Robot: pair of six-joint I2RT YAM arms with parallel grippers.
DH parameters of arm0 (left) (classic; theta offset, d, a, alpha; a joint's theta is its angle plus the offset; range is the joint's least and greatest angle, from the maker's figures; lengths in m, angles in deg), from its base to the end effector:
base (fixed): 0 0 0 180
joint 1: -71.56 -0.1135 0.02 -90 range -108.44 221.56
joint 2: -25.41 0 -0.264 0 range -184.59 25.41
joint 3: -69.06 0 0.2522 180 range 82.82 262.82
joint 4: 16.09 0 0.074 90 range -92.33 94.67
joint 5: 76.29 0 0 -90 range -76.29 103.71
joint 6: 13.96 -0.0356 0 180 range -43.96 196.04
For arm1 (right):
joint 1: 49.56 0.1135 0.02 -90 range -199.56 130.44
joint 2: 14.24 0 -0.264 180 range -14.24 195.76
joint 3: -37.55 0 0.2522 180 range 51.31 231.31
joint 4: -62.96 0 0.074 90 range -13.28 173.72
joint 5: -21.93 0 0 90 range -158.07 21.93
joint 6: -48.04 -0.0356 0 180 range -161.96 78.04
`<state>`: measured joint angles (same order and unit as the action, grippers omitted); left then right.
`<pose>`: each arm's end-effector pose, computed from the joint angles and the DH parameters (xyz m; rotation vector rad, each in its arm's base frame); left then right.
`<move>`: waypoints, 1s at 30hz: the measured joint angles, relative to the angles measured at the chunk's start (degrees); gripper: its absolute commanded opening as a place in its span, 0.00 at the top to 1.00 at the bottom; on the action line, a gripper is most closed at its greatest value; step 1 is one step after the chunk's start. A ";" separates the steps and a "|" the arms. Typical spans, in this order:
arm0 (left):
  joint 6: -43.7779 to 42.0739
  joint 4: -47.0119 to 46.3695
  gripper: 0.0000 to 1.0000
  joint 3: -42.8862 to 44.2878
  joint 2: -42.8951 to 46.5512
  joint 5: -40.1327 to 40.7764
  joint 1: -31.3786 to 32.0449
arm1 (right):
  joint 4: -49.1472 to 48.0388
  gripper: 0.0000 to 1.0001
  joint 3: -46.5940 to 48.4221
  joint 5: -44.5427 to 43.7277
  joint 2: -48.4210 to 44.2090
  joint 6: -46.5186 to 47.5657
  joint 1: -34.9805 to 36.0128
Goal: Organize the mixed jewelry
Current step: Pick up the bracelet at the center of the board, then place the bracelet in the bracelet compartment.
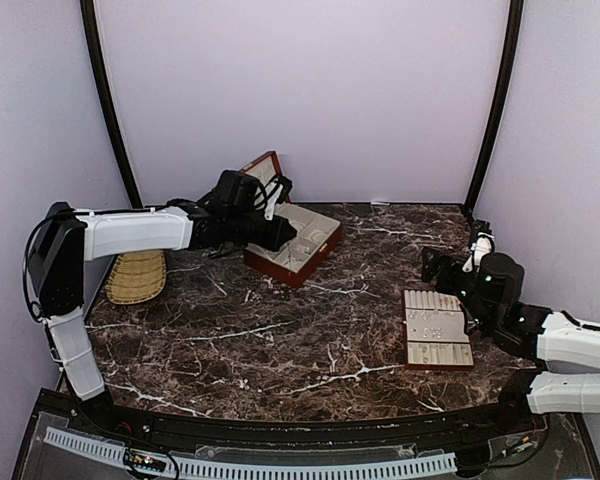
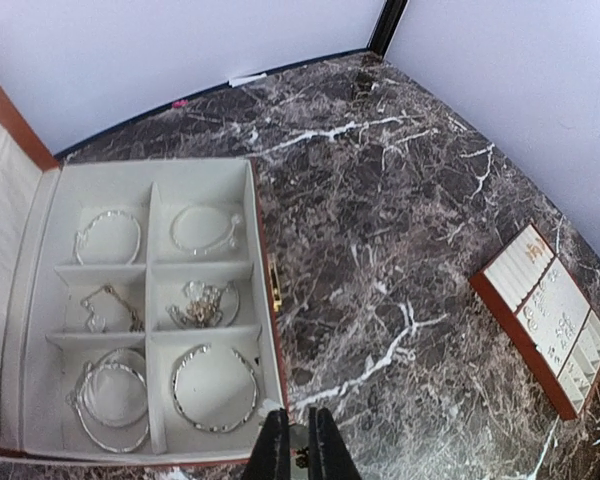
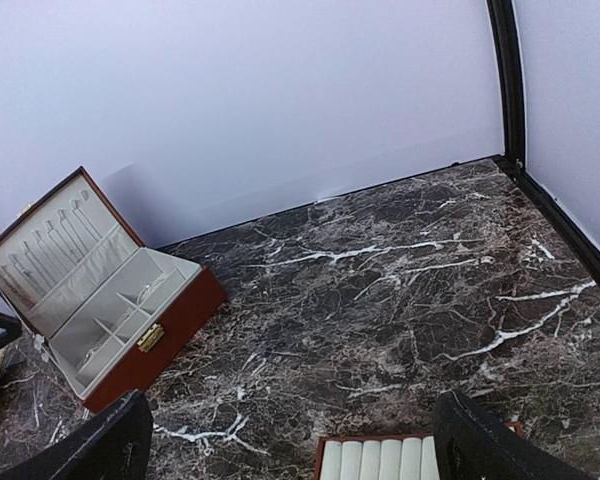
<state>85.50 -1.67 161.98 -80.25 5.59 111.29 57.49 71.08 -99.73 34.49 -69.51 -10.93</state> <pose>0.3309 -0.2816 0.2622 0.6383 2.0100 -0.6717 0.1617 0.1053 0.2282 0.2379 1.7131 0.3747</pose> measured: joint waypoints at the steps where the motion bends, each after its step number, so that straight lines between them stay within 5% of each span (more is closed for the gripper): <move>1: -0.22 -0.37 1.00 1.57 -0.72 0.09 0.00 | 0.00 0.02 -0.02 -0.02 -0.15 0.00 0.00; 30: -5.40 -4.13 0.99 18.51 -19.19 1.09 -3.30 | 0.15 0.02 -0.63 -0.57 -0.44 -0.04 0.00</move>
<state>80.10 -5.80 180.49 -99.44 6.68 107.99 57.65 70.45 -100.30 34.05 -69.56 -10.93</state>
